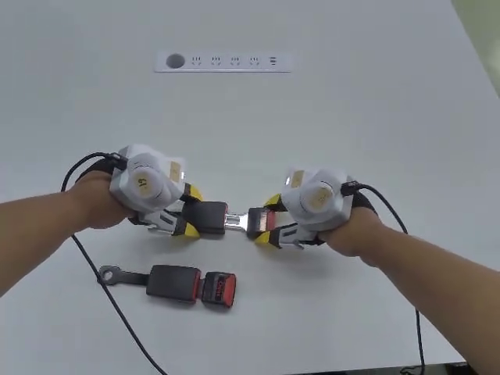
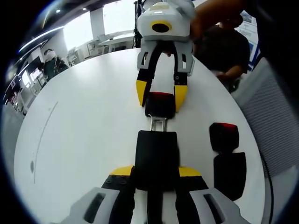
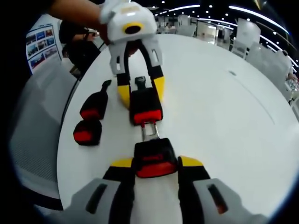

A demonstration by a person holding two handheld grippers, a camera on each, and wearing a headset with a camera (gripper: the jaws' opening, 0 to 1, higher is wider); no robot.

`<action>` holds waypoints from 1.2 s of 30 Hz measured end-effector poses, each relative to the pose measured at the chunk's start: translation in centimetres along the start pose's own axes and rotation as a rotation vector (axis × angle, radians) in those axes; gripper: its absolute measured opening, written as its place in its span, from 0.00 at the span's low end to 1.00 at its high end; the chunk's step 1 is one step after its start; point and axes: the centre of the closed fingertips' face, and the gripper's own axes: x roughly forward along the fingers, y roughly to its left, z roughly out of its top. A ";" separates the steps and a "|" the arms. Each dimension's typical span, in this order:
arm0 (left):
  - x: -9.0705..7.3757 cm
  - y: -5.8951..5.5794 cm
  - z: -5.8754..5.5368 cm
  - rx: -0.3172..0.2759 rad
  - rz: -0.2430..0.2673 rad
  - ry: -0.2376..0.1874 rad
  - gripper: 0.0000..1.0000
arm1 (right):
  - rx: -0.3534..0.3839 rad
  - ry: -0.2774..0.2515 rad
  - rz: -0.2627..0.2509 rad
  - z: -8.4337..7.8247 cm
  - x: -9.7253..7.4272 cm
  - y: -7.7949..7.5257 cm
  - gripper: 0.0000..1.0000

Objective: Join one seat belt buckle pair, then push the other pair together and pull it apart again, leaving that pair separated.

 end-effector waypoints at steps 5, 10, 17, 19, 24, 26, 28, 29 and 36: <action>-0.1 -0.1 0.2 -0.008 0.002 0.000 0.34 | 0.009 0.007 -0.006 -1.6 -1.6 -0.3 0.35; -0.2 -0.2 0.4 -0.005 -0.003 0.005 0.34 | 0.013 0.006 -0.006 -2.5 -2.7 -0.8 0.35; -0.2 -0.2 0.5 -0.010 -0.004 0.012 0.34 | 0.002 0.009 0.003 -3.5 -3.6 -1.0 0.36; -0.2 -0.1 0.5 -0.012 -0.003 0.012 0.34 | 0.005 0.012 0.002 -3.8 -3.7 -1.2 0.36; -0.3 -0.2 0.5 -0.015 -0.005 0.008 0.34 | 0.008 0.013 0.000 -4.4 -4.0 -1.4 0.36; -0.3 -0.2 0.5 -0.016 -0.006 0.006 0.34 | 0.015 0.017 -0.002 -4.8 -4.3 -1.6 0.36; -0.3 -0.2 0.5 -0.017 -0.006 0.004 0.34 | 0.031 0.015 -0.005 -5.1 -4.7 -1.7 0.36; -0.3 -0.2 0.5 -0.017 -0.006 0.004 0.34 | 0.029 0.016 -0.007 -5.3 -4.9 -1.8 0.36; -0.2 -0.2 0.4 -0.015 -0.008 0.008 0.34 | 0.033 0.030 -0.014 -6.5 -5.9 -1.8 0.36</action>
